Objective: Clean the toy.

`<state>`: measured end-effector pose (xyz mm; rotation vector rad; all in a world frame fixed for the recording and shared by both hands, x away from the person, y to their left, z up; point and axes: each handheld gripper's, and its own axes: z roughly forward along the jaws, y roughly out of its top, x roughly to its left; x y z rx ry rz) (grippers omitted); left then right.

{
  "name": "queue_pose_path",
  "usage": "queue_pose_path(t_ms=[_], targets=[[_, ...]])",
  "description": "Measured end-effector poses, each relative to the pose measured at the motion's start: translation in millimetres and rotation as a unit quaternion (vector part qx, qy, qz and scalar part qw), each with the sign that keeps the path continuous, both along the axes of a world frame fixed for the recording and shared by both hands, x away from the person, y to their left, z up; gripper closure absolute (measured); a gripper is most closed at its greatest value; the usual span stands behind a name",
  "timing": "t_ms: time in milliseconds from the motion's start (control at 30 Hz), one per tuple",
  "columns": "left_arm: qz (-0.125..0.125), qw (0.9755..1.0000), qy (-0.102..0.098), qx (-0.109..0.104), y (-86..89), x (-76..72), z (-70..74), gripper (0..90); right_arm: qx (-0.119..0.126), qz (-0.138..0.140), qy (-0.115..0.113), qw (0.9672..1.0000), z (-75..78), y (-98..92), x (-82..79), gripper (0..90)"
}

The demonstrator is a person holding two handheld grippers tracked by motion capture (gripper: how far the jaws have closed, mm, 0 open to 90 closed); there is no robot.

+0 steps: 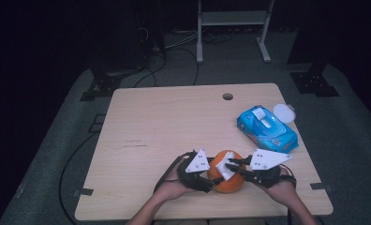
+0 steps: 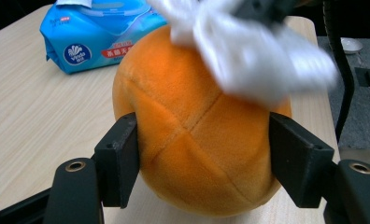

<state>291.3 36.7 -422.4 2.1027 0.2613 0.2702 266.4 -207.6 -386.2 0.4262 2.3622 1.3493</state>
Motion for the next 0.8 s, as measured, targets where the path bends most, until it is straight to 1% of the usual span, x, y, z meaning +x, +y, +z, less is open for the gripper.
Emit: queue_pose_path(t_ms=[67,100,133,200,233,267,300,333,367,400,433,467,500,533,567,633,700,733,800], targets=[[0.001,1.0000,0.002,0.000,2.2,1.5,-0.7,31.5,0.002,-0.016,0.002,0.9999,-1.5,-11.2,2.9,80.0],[0.002,1.0000,0.002,0.000,3.1,1.8,-1.2,31.3,0.002,-0.023,0.008,0.9997,-2.5,-16.7,4.7,79.9],[0.002,1.0000,0.002,0.000,4.1,2.0,-1.7,31.2,0.003,-0.024,0.014,0.9996,-3.9,-20.3,6.4,79.9],[0.002,1.0000,0.004,0.000,3.7,2.1,-1.7,29.8,0.012,-0.022,0.034,0.9991,-9.4,-25.8,8.5,79.9],[0.001,0.9999,0.014,-0.001,3.4,3.1,-0.8,27.8,0.015,-0.021,0.037,0.9990,-10.9,-25.3,9.0,79.9],[0.000,0.9994,0.034,-0.007,3.7,4.9,0.4,24.8,0.012,-0.020,0.038,0.9990,-11.3,-23.6,8.9,79.9],[0.001,0.9983,0.056,-0.016,4.5,6.9,1.2,21.4,0.009,-0.020,0.037,0.9991,-11.3,-21.7,9.2,79.9],[0.004,0.9964,0.080,-0.026,5.8,9.2,1.6,20.3,0.009,-0.021,0.037,0.9991,-11.4,-20.2,9.6,79.9],[0.006,0.9944,0.100,-0.035,6.9,10.6,2.0,20.1,0.010,-0.018,0.038,0.9991,-11.6,-18.7,9.8,79.9],[0.005,0.9915,0.121,-0.048,8.5,12.2,2.9,19.5,0.011,-0.014,0.041,0.9990,-11.7,-17.5,9.5,79.9],[0.005,0.9907,0.126,-0.051,8.9,12.6,3.2,19.3,0.012,-0.005,0.046,0.9989,-11.5,-15.3,8.3,79.9],[0.007,0.9893,0.136,-0.054,9.0,13.3,3.5,19.2,0.013,0.000,0.048,0.9988,-11.2,-13.7,7.3,79.9],[0.008,0.9886,0.140,-0.055,8.8,13.4,3.4,19.1,0.013,0.011,0.051,0.9986,-9.8,-9.8,4.7,79.9],[0.009,0.9891,0.136,-0.054,7.9,13.0,3.2,19.3,0.014,0.016,0.051,0.9985,-8.8,-7.1,3.2,79.8],[0.010,0.9920,0.119,-0.042,6.5,11.1,3.2,20.2,0.014,0.021,0.050,0.9984,-7.9,-3.8,1.8,79.8],[0.008,0.9934,0.108,-0.037,6.3,9.1,3.5,22.7,0.007,0.031,0.036,0.9988,-5.0,8.2,-2.5,79.6],[0.004,0.9960,0.085,-0.025,6.8,7.6,3.5,25.2,0.010,0.036,0.032,0.9988,-3.3,13.3,-3.7,79.6],[0.005,0.9967,0.078,-0.022,7.1,7.7,2.7,26.2,0.006,0.037,0.027,0.9989,-2.7,14.7,-3.5,79.7],[0.006,0.9966,0.078,-0.024,8.3,9.1,0.6,27.8,0.002,0.034,0.024,0.9991,-2.6,13.2,-1.7,79.8]])
